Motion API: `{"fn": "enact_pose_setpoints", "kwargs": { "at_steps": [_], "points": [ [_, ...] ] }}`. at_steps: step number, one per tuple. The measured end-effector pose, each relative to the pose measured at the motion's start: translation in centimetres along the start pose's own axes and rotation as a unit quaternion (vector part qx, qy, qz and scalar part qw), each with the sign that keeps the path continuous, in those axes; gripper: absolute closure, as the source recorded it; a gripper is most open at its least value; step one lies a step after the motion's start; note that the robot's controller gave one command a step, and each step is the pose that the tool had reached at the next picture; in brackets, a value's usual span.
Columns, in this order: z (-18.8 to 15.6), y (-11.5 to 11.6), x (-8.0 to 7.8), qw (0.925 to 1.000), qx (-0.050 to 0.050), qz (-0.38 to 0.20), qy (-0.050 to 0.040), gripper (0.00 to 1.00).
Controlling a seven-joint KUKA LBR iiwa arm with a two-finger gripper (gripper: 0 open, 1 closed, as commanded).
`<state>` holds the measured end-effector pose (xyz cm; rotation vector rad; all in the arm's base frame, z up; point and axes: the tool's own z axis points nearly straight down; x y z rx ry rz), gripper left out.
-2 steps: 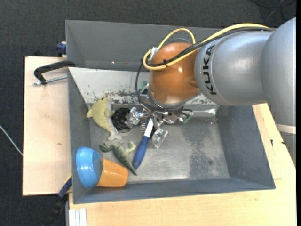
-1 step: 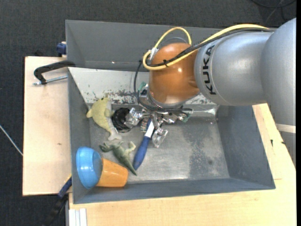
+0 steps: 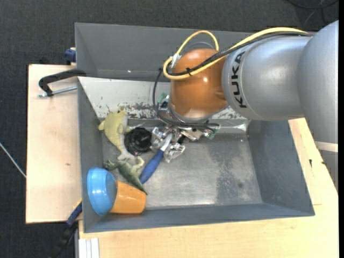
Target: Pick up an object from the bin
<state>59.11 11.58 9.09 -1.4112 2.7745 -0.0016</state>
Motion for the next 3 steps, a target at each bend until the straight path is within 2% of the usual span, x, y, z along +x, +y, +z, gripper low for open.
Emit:
{"fn": "enact_pose_setpoints", "kwargs": {
  "at_steps": [1, 2, 3],
  "points": [
    [-3.2, -0.1, -0.3, 1.0000, -0.005, 0.001, 0.0085, 1.00],
    [-6.7, -0.2, -0.6, 1.0000, -0.005, 0.002, 0.0086, 1.00],
    [-8.1, -0.3, -0.8, 0.9999, -0.005, 0.003, 0.0094, 1.00]
  ]
}}
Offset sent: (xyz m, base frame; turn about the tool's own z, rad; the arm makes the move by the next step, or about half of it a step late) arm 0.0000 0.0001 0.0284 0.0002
